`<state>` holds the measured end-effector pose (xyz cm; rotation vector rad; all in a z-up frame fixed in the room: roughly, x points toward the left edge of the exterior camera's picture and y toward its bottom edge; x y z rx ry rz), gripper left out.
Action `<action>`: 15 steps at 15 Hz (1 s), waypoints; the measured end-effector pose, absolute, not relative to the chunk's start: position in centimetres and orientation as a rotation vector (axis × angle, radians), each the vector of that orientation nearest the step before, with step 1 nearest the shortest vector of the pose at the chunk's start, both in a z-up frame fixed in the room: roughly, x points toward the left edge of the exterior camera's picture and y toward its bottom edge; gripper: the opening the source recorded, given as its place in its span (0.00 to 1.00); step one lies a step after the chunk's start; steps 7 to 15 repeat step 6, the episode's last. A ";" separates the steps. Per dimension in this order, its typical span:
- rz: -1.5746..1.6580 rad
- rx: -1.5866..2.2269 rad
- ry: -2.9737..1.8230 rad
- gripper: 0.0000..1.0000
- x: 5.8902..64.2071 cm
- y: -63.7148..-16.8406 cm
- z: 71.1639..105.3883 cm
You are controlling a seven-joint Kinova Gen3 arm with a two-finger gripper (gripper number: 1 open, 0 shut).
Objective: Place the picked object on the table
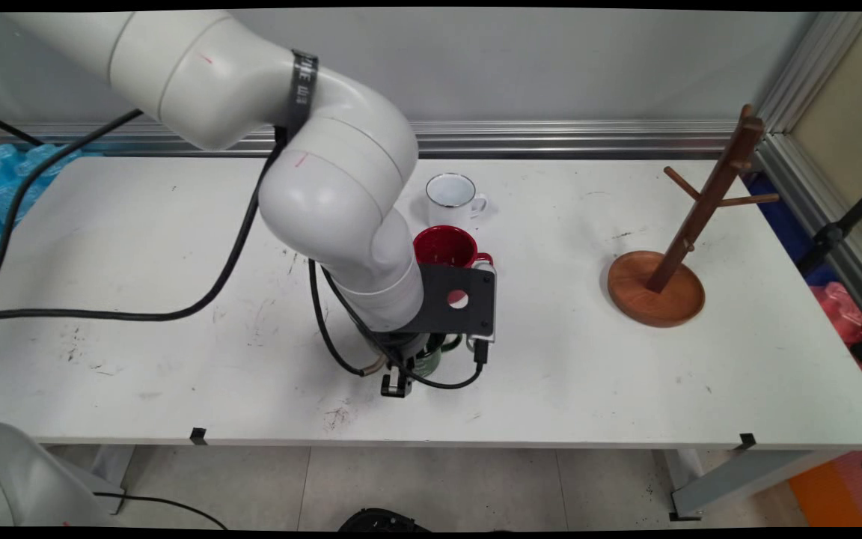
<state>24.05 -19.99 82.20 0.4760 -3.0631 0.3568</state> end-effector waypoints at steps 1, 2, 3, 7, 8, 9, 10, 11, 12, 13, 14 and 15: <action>0.357 0.471 -3.064 1.00 24.0 -20.0 82.1; 0.356 0.468 -3.064 1.00 23.9 -19.9 82.0; 0.357 0.464 -3.064 1.00 23.8 -19.9 82.0; 0.357 0.451 -3.056 1.00 23.5 -19.8 82.0; 0.357 0.451 -3.056 1.00 23.5 -19.8 82.0; 0.357 0.451 -3.056 1.00 23.5 -19.8 82.0; 0.357 0.451 -3.056 1.00 23.5 -19.8 82.0; 0.357 0.451 -3.056 1.00 23.5 -19.8 82.0; 0.357 0.451 -3.056 1.00 23.5 -19.8 82.0; 0.357 0.451 -3.056 1.00 23.5 -19.8 82.0; 0.357 0.451 -3.056 1.00 23.5 -19.8 82.0; 0.357 0.451 -3.056 1.00 23.5 -19.8 82.0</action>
